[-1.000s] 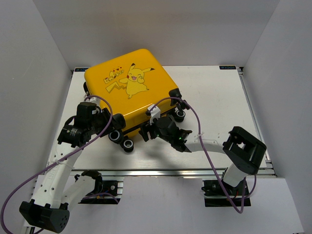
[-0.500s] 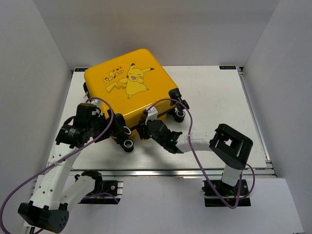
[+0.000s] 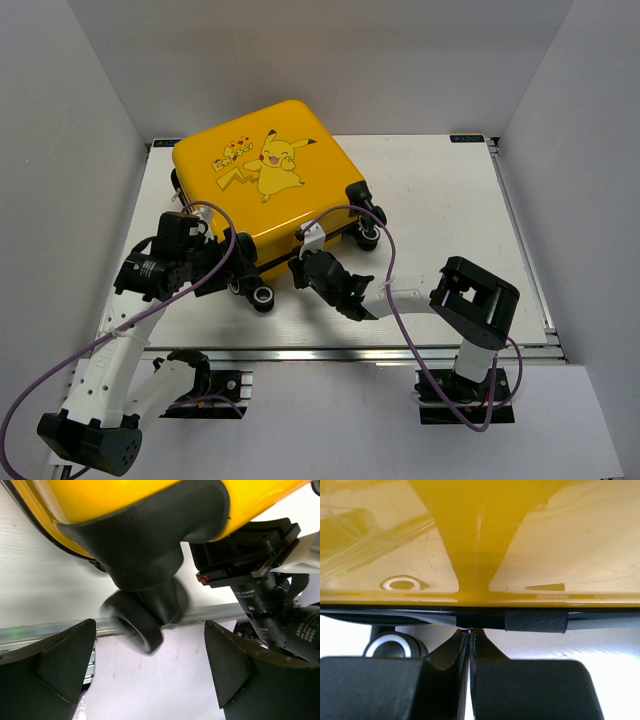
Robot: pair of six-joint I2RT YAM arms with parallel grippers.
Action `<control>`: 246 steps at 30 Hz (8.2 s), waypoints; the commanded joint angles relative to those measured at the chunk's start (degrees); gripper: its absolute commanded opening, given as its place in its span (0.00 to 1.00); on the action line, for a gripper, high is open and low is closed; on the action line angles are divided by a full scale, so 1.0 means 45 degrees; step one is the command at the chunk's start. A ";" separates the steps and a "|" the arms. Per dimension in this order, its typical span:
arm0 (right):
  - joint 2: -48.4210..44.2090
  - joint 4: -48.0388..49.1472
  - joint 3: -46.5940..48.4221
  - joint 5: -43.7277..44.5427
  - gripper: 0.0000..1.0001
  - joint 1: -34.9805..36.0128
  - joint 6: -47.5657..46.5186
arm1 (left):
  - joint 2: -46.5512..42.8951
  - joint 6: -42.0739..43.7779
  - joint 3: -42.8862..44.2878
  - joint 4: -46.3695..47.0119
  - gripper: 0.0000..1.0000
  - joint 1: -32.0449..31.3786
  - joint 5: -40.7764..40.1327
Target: Pack the luggage
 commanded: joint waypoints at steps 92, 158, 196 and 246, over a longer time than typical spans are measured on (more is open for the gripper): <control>-0.0181 0.5545 -0.1943 -0.4634 0.00 -1.3480 -0.1086 | 0.3665 -0.4255 0.0273 -0.0627 0.00 -0.1827 -0.6177; -0.3749 0.6918 -0.4672 -1.2885 0.00 -0.9695 -0.4596 | 0.7415 0.3027 0.7205 0.2261 0.98 -0.2821 0.0785; -0.4259 0.5174 -0.3874 -0.9145 0.00 -0.4986 -0.4250 | 0.5932 0.4552 0.5059 0.1754 0.98 -0.6161 0.0171; 0.3777 0.5500 0.4227 -0.4624 0.00 -1.1742 -0.6728 | 0.2925 -0.4001 0.0722 -0.1858 0.00 -0.6709 -0.6959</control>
